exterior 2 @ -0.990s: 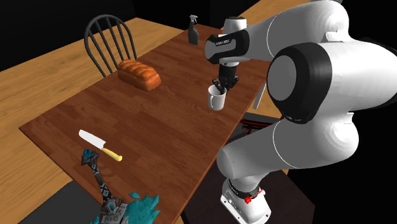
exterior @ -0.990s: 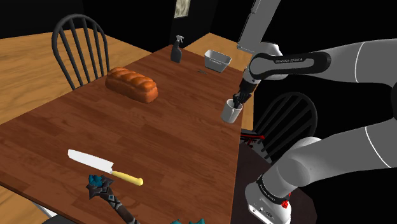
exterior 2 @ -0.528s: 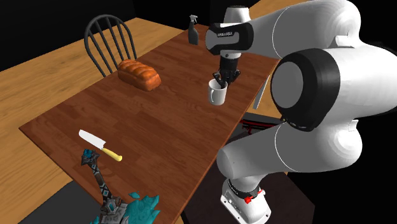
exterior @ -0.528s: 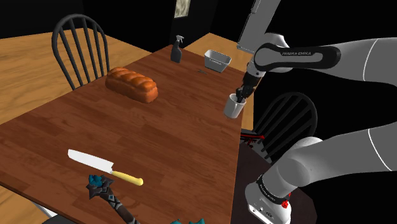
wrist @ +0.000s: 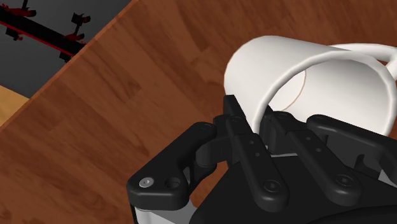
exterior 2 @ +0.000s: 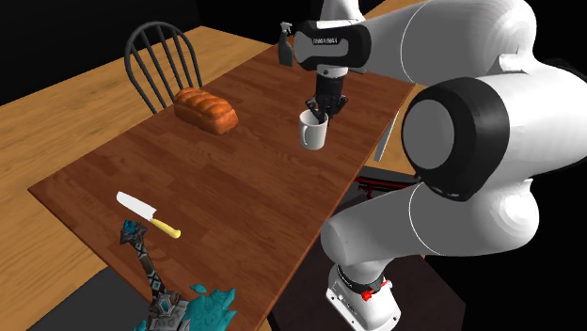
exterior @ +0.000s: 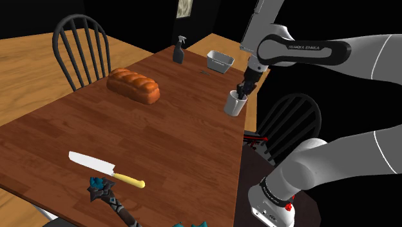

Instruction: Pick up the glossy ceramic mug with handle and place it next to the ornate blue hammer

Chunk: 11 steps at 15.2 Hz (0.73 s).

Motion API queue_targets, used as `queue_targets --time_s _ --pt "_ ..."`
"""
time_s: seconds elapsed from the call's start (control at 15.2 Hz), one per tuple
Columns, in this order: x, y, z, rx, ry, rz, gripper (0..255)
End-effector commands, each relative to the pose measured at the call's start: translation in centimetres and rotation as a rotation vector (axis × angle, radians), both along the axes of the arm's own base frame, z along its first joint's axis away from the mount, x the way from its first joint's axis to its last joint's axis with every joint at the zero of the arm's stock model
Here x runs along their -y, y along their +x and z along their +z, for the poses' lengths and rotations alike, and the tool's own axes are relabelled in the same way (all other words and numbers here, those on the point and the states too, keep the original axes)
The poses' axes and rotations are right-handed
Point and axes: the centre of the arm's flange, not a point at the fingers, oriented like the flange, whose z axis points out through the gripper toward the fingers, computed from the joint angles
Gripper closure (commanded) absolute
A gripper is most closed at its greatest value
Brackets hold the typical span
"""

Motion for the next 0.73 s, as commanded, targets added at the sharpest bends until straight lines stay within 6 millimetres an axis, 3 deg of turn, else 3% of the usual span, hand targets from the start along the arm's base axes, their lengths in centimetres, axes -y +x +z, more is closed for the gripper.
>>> queue_targets --time_s 0.0,0.66 --pt "-2.3 0.6 0.2 0.0 0.0 -0.001 255" --pt "-14.8 4.8 0.2 0.0 0.0 -0.001 255"
